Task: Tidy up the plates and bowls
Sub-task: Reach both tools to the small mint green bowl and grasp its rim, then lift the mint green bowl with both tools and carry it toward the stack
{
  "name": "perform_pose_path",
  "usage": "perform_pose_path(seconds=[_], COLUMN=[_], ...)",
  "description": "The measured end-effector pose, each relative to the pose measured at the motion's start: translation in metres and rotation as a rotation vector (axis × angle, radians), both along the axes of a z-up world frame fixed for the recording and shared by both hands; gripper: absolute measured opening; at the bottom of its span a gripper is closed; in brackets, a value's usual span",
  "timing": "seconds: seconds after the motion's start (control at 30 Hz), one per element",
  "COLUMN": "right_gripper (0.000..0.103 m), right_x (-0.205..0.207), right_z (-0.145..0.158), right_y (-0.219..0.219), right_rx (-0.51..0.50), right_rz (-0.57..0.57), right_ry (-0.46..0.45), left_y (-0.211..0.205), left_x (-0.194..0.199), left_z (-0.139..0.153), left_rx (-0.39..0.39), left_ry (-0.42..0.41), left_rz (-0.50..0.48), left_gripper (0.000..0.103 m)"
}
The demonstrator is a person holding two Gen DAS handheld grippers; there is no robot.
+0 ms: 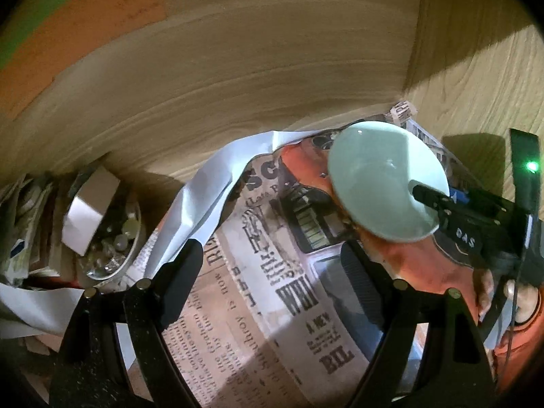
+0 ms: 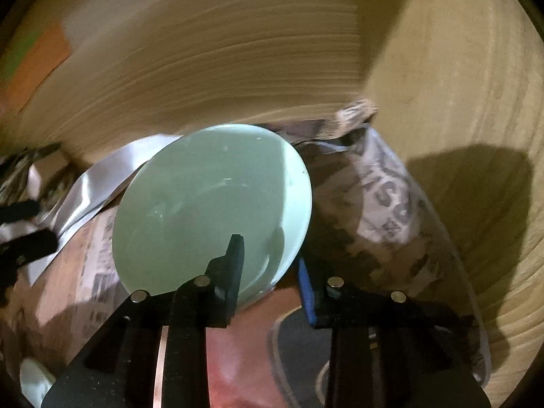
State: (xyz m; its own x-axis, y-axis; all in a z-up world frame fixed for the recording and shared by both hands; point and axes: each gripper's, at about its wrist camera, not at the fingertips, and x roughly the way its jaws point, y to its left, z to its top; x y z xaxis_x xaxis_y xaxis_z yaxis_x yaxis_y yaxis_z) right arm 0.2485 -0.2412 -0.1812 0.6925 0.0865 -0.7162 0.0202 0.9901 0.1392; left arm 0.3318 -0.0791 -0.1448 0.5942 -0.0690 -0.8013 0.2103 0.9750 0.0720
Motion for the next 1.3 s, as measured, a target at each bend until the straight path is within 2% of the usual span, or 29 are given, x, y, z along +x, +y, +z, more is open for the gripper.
perform_pose_path(seconds=[0.13, 0.23, 0.37, 0.5, 0.63, 0.7, 0.77, 1.03, 1.3], right_gripper=[0.027, 0.027, 0.027, 0.027, 0.027, 0.027, 0.026, 0.024, 0.024], right_x=[-0.008, -0.014, -0.022, -0.015, -0.009, -0.005, -0.003, -0.007, -0.019], right_z=[0.002, 0.003, 0.004, 0.001, -0.002, -0.004, -0.005, 0.001, 0.025], right_y=[0.016, 0.028, 0.036, 0.036, 0.032, 0.035, 0.036, 0.041, 0.047], right_rx=[-0.004, -0.007, -0.028, 0.011, 0.045, 0.044, 0.037, 0.028, 0.007], right_rz=[0.096, 0.165, 0.218, 0.236, 0.229, 0.227, 0.222, 0.212, 0.206], right_ry=[0.009, 0.016, 0.018, 0.03, 0.032, 0.03, 0.031, 0.027, -0.045], left_y=[-0.004, -0.004, -0.001, 0.002, 0.002, -0.003, -0.009, -0.006, 0.0], left_x=[0.008, 0.012, 0.021, 0.027, 0.033, 0.033, 0.032, 0.028, 0.015], left_z=[-0.009, -0.016, -0.028, -0.04, -0.049, -0.051, -0.052, -0.05, -0.029], left_rx=[0.009, 0.024, 0.036, 0.03, -0.004, -0.015, -0.002, 0.004, 0.003], left_ry=[0.023, 0.043, 0.09, 0.145, 0.191, 0.206, 0.21, 0.213, 0.153], left_rz=[0.002, 0.009, 0.028, 0.035, 0.029, 0.003, -0.019, -0.022, -0.025], left_gripper=[0.082, 0.077, 0.064, 0.048, 0.038, 0.023, 0.017, 0.017, 0.017])
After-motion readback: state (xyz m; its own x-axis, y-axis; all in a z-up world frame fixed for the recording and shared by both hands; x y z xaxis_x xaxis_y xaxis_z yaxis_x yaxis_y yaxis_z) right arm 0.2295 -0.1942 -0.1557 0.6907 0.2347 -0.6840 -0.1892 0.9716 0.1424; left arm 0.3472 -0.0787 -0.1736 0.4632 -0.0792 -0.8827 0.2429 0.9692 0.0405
